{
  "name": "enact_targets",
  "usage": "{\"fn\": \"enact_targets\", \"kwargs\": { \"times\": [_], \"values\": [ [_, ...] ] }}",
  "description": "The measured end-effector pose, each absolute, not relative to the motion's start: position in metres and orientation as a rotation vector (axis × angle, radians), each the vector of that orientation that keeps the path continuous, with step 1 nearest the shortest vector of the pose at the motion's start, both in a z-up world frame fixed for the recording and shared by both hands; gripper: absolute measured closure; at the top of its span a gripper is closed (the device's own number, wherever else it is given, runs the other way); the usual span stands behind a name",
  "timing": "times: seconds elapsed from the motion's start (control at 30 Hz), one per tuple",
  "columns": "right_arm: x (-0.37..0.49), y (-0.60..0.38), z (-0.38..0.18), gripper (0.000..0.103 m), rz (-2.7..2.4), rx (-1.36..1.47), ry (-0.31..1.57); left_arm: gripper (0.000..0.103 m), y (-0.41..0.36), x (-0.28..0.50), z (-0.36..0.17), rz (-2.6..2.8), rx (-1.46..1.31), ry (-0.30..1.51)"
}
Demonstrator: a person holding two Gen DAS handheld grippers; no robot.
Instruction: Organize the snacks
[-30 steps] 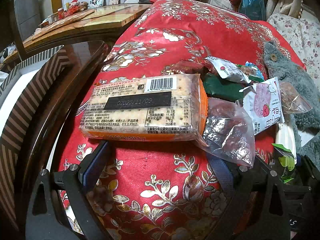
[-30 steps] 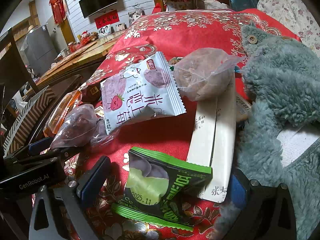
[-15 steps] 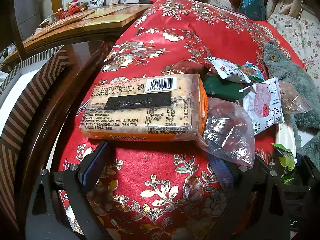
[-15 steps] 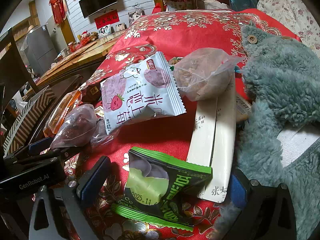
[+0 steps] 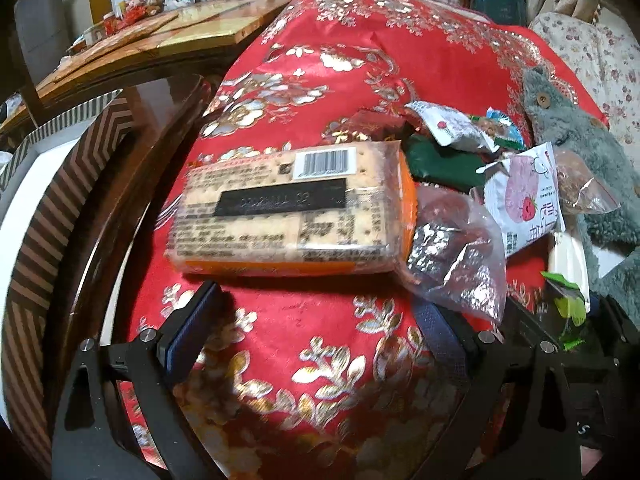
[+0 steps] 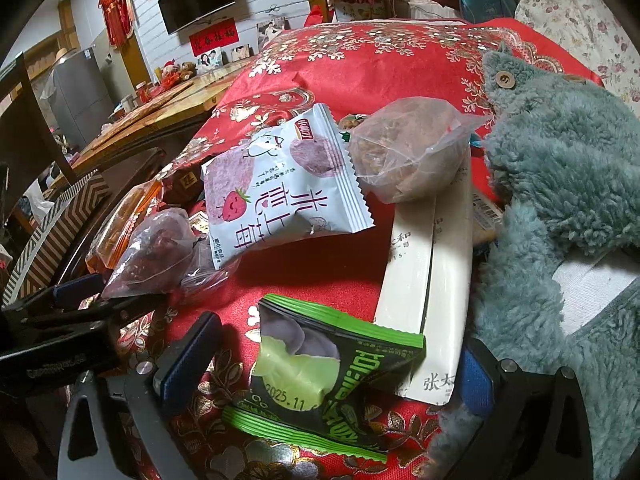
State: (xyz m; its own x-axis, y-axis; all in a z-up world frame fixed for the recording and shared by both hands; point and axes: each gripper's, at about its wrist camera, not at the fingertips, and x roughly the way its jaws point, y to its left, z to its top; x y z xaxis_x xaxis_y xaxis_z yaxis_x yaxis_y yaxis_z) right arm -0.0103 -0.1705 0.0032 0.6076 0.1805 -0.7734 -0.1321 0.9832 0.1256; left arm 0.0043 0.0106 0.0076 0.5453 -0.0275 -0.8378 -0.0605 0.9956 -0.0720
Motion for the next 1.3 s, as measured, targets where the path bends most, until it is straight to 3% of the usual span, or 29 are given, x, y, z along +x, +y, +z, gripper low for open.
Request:
{"fn": "enact_targets", "kwargs": {
  "times": [0.33, 0.77, 1.3],
  "values": [
    [-0.019, -0.161, 0.021, 0.002, 0.234, 0.101, 0.966, 0.008, 0.028, -0.024, 0.036, 0.060, -0.137, 0.977],
    [-0.049, -0.136, 0.071, 0.002, 0.293, 0.044, 0.862, 0.007, 0.035, -0.053, 0.075, 0.102, -0.103, 0.881],
    [-0.060, -0.129, 0.082, 0.002, 0.307, 0.020, 0.844, 0.007, 0.039, -0.063, 0.088, 0.142, -0.091, 0.856]
  ]
}}
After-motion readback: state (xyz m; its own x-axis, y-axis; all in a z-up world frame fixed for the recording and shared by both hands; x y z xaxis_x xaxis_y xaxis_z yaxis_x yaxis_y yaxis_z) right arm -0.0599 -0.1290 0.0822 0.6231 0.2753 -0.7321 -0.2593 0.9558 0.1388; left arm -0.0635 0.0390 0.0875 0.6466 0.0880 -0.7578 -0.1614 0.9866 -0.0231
